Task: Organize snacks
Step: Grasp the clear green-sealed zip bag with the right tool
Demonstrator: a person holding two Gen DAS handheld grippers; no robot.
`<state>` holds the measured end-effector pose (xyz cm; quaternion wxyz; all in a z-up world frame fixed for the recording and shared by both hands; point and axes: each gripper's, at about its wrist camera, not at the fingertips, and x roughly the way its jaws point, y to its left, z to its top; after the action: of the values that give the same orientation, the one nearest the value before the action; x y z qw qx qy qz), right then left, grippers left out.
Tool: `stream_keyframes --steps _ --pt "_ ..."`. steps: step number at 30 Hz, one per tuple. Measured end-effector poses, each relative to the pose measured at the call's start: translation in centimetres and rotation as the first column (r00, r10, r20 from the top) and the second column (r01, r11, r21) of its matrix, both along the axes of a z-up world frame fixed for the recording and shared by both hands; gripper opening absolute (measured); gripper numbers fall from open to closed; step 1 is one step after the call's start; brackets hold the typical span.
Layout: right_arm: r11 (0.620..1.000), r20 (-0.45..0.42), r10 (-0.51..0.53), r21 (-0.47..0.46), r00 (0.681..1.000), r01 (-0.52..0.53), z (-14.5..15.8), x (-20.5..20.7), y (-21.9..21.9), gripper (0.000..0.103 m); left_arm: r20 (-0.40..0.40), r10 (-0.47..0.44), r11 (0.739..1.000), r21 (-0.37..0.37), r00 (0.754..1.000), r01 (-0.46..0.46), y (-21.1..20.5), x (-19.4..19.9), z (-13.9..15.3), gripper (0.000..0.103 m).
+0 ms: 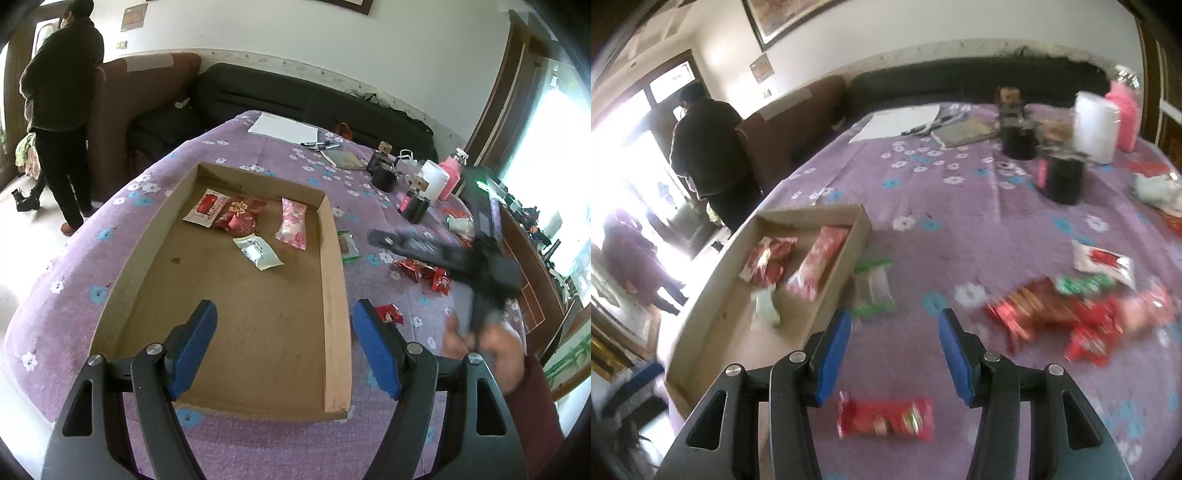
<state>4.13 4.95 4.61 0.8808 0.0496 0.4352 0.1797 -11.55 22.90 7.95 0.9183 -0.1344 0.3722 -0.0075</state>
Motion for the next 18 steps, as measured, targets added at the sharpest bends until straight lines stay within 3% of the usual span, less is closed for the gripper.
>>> stream_keyframes --steps 3,8,9,10,11,18 --pt "1.0 -0.045 -0.002 -0.007 0.999 0.002 -0.9 2.9 1.3 0.049 -0.002 0.001 1.0 -0.003 1.0 -0.001 0.3 0.0 -0.2 0.076" --pt "1.0 -0.133 0.006 -0.028 0.991 -0.01 -3.8 5.5 3.0 0.039 -0.013 -0.001 1.0 -0.016 1.0 0.001 0.9 0.3 -0.8 0.076" --pt "1.0 -0.122 0.005 -0.024 0.993 -0.008 -3.9 5.5 3.1 0.038 -0.013 0.001 1.0 -0.016 1.0 -0.001 1.0 0.3 -0.9 0.076" --pt "1.0 -0.117 0.01 -0.027 0.993 -0.014 -3.9 5.5 3.2 0.027 -0.014 0.003 1.0 -0.018 1.0 -0.003 1.1 0.4 -1.0 0.076" --pt "1.0 -0.129 0.022 -0.015 0.991 -0.024 -4.0 5.5 3.3 0.025 -0.016 0.002 1.0 -0.022 1.0 -0.002 1.1 0.5 -1.1 0.076" --pt "0.999 -0.159 -0.036 -0.041 0.987 0.03 -3.7 1.6 -0.9 0.024 0.001 -0.093 0.996 0.008 0.996 0.093 -1.0 0.7 -0.6 0.076"
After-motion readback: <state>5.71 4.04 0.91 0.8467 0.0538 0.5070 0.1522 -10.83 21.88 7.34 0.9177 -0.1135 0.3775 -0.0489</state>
